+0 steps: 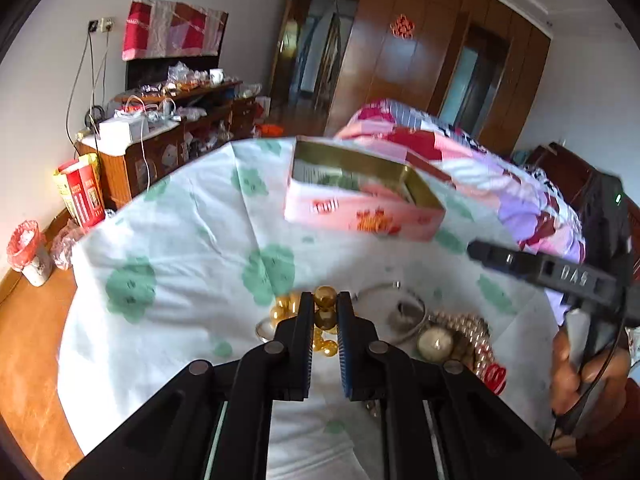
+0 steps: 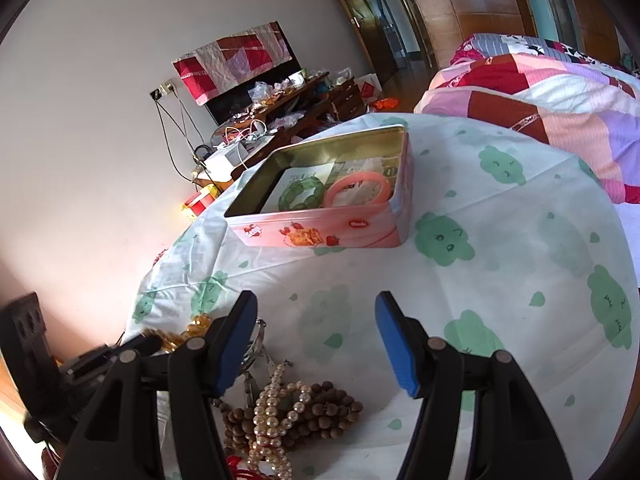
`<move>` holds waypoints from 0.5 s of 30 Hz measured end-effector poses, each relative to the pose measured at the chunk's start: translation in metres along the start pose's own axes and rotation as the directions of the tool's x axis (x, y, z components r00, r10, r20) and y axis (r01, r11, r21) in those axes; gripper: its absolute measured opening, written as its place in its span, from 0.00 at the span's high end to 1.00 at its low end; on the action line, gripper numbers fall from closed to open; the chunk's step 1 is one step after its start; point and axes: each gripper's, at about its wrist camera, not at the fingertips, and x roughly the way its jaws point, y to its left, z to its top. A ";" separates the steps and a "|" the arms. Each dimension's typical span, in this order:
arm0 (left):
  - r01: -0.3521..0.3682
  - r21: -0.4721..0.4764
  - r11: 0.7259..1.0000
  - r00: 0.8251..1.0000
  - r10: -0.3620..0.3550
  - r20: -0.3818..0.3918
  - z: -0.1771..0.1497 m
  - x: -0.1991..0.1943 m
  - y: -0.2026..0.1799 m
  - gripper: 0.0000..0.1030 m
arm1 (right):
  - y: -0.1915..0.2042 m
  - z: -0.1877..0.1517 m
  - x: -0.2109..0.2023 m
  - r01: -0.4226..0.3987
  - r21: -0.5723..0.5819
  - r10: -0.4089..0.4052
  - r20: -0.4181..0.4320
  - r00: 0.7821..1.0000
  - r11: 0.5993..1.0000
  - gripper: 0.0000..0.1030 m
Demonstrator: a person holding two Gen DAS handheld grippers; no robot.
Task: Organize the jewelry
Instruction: 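Grasp the gold bead bracelet with the left tool while the right tool reaches the silver bangle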
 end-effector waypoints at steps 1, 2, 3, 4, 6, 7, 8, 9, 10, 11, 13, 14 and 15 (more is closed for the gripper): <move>-0.003 0.001 1.000 1.000 0.003 0.011 0.003 -0.003 0.000 0.90 | 0.001 0.000 0.001 -0.004 0.001 0.004 -0.004 1.000 1.000 0.37; -0.002 -0.001 1.000 1.000 0.002 0.016 0.005 -0.004 0.001 0.90 | 0.002 0.000 0.002 -0.008 0.000 0.008 -0.010 1.000 1.000 0.37; 0.001 -0.006 1.000 1.000 -0.001 0.024 0.007 -0.006 0.001 0.90 | 0.003 -0.001 0.003 -0.009 -0.003 0.009 -0.013 1.000 1.000 0.37; 0.005 -0.014 1.000 0.999 -0.004 0.038 0.009 -0.010 0.002 0.90 | 0.005 -0.002 0.003 -0.008 -0.007 0.008 -0.014 1.000 1.000 0.37; 0.017 -0.028 0.999 0.997 -0.015 0.070 0.016 -0.017 0.004 0.90 | 0.008 -0.002 0.004 -0.015 -0.016 0.015 -0.020 1.000 1.000 0.37; 0.020 -0.030 0.999 0.996 -0.018 0.085 0.019 -0.021 0.004 0.90 | 0.010 -0.002 0.005 -0.023 -0.020 0.023 -0.024 0.999 1.000 0.37; 0.024 -0.031 0.999 0.994 -0.021 0.106 0.023 -0.027 0.003 0.90 | 0.012 -0.002 0.006 -0.039 -0.027 0.038 -0.032 0.999 0.999 0.38; 0.028 -0.031 0.999 0.992 -0.024 0.123 0.027 -0.031 0.003 0.90 | 0.015 -0.002 0.008 -0.062 -0.034 0.060 -0.043 0.997 0.998 0.40; 0.031 -0.032 0.999 0.990 -0.027 0.136 0.030 -0.035 0.003 0.90 | 0.018 -0.002 0.010 -0.083 -0.038 0.081 -0.054 0.995 0.996 0.45; 0.032 -0.034 0.999 0.989 -0.027 0.147 0.034 -0.038 0.003 0.90 | 0.020 -0.001 0.014 -0.109 -0.038 0.106 -0.076 0.991 0.993 0.46; 0.027 -0.033 0.999 0.986 -0.021 0.168 0.041 -0.042 0.003 0.90 | 0.024 -0.001 0.026 -0.137 -0.027 0.133 -0.126 0.983 0.990 0.47; 0.025 -0.031 0.999 0.984 -0.019 0.175 0.043 -0.043 0.003 0.90 | 0.026 0.000 0.032 -0.144 -0.028 0.139 -0.149 0.979 0.989 0.47; 0.020 -0.028 0.999 0.983 -0.015 0.182 0.046 -0.044 0.003 0.90 | 0.029 0.000 0.039 -0.145 -0.038 0.137 -0.169 0.976 0.989 0.48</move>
